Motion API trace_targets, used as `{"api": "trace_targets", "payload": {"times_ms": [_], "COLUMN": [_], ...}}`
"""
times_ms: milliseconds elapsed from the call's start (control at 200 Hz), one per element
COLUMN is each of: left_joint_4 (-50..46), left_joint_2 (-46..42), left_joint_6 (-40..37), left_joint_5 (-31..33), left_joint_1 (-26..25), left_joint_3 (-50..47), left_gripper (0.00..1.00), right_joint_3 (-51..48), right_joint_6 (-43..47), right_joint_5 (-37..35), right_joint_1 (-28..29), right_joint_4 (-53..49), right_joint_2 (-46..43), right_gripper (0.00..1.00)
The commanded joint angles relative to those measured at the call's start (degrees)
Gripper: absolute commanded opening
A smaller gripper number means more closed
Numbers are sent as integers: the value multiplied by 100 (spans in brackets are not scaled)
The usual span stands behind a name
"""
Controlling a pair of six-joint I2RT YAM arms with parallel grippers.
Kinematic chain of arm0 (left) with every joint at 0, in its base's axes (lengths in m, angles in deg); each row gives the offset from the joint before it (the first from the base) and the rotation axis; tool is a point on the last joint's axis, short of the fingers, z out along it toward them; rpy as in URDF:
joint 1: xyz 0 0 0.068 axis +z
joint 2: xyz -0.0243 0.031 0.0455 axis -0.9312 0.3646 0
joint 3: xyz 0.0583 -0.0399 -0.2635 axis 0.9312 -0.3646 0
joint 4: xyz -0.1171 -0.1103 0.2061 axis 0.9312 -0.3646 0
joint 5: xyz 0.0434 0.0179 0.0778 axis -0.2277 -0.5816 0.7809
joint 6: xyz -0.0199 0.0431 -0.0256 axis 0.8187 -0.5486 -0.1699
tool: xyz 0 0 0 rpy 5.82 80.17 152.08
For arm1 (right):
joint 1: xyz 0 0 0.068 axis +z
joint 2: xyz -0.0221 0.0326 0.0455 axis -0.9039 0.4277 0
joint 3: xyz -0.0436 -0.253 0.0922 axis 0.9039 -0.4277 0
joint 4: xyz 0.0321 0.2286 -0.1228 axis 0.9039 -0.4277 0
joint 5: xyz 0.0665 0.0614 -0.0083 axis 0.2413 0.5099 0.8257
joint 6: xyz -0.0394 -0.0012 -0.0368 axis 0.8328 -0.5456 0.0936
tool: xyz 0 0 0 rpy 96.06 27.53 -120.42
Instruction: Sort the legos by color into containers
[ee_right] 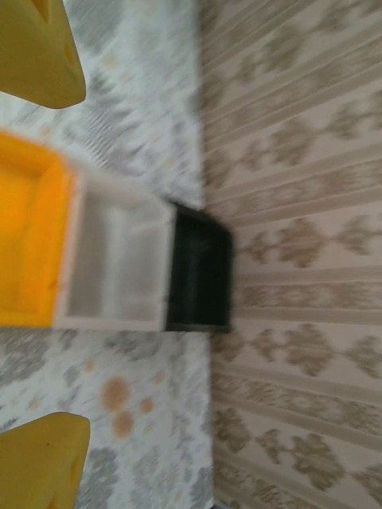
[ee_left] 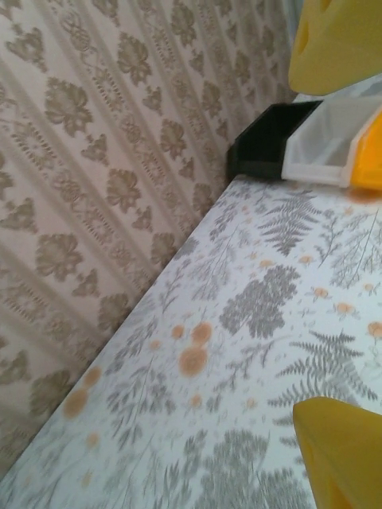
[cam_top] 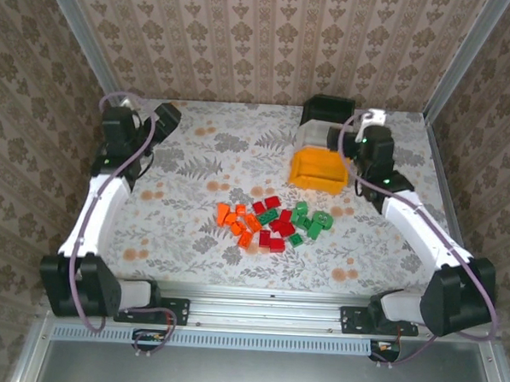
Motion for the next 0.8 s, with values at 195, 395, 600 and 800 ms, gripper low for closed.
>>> {"api": "trace_targets", "payload": {"times_ms": [195,395,600,800], "left_joint_4": [-88,272,446,318], "left_joint_2": [899,1392,1625,1603], "left_joint_6": [1035,1647,1958,1813], "left_joint_5": [-1546,-2014,-2428,-2527], "left_joint_1": [-527,-1072,-1358,-1386], "left_joint_3": [12,-354,-451,-324], "left_gripper": [94,89,89,89], "right_joint_3": [-1229,-2576,-2657,-1925], "right_joint_6": [-4331,-5213,-5796,-5992], "right_joint_5": [91,-595,-199,-274], "right_joint_1": [108,293,437,860], "right_joint_4": [-1397,-1049,-1027,-926], "right_joint_2": [-610,-1474,-1082,-338], "right_gripper": [100,92,71,73]}}
